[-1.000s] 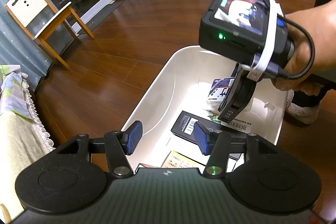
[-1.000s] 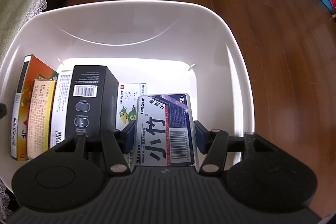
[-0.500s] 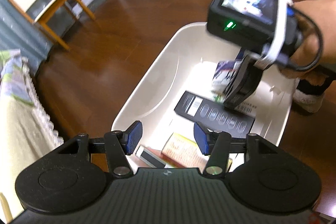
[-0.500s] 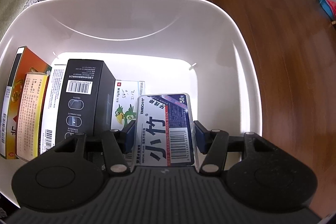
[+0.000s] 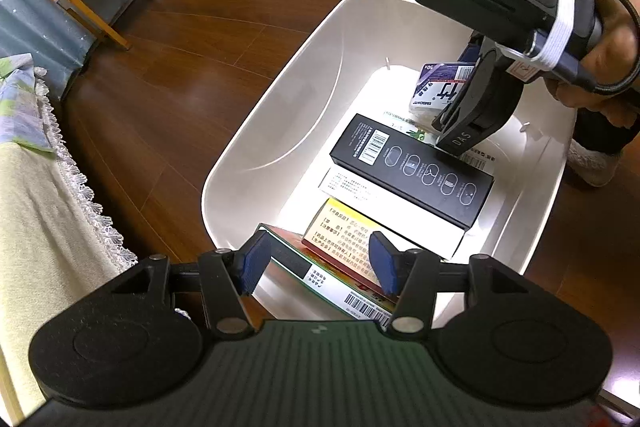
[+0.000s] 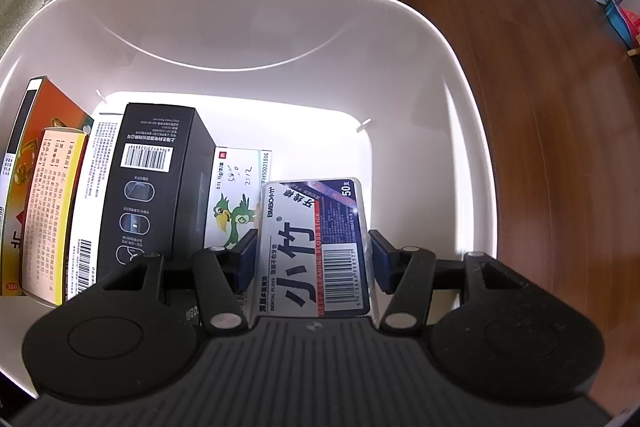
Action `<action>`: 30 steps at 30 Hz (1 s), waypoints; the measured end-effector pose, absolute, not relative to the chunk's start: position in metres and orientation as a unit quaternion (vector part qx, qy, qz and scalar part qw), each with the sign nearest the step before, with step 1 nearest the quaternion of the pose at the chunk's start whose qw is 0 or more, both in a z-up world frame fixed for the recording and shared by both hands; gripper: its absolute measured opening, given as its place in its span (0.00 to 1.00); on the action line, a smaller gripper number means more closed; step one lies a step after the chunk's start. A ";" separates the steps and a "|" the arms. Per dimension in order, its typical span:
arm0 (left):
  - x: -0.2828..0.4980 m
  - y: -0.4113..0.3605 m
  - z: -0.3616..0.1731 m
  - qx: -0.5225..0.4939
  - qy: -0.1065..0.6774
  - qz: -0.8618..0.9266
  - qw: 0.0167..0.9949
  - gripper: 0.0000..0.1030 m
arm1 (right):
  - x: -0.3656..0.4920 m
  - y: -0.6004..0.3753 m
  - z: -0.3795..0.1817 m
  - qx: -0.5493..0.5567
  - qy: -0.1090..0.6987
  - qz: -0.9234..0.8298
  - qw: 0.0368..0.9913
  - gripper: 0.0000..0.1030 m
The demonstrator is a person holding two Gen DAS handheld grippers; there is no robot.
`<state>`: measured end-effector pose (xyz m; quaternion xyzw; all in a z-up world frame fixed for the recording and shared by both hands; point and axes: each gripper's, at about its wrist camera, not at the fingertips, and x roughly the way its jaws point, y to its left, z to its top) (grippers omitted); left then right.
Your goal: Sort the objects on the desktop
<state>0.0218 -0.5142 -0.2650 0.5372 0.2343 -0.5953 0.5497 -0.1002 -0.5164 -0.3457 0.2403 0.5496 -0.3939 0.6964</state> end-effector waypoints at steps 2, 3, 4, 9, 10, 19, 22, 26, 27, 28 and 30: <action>0.021 -0.515 -0.265 0.538 0.234 -0.595 0.550 0.56 | -0.099 -0.517 -0.345 0.239 0.550 -0.394 0.696 0.50; 0.021 -0.515 -0.265 0.538 0.234 -0.595 0.550 0.56 | -0.099 -0.517 -0.345 0.239 0.550 -0.394 0.696 0.50; 0.021 -0.515 -0.265 0.538 0.234 -0.595 0.550 0.56 | -0.099 -0.517 -0.345 0.239 0.551 -0.394 0.696 0.50; 0.021 -0.516 -0.265 0.542 0.232 -0.594 0.547 0.56 | -0.097 -0.517 -0.345 0.236 0.553 -0.394 0.695 0.50; 0.021 -0.516 -0.265 0.543 0.231 -0.594 0.547 0.56 | -0.097 -0.517 -0.344 0.235 0.554 -0.394 0.695 0.50; 0.021 -0.516 -0.267 0.549 0.229 -0.591 0.545 0.56 | -0.094 -0.518 -0.341 0.239 0.553 -0.394 0.694 0.52; 0.021 -0.516 -0.266 0.549 0.228 -0.591 0.545 0.56 | -0.093 -0.519 -0.340 0.240 0.552 -0.395 0.694 0.52; 0.020 -0.516 -0.267 0.550 0.228 -0.592 0.544 0.56 | -0.092 -0.521 -0.338 0.241 0.552 -0.394 0.694 0.53; 0.020 -0.516 -0.267 0.550 0.228 -0.592 0.543 0.56 | -0.092 -0.522 -0.338 0.241 0.552 -0.394 0.695 0.53; 0.020 -0.516 -0.267 0.550 0.228 -0.592 0.543 0.56 | -0.094 -0.524 -0.337 0.240 0.552 -0.394 0.695 0.54; 0.019 -0.516 -0.267 0.550 0.227 -0.592 0.543 0.56 | -0.094 -0.526 -0.336 0.240 0.552 -0.394 0.695 0.54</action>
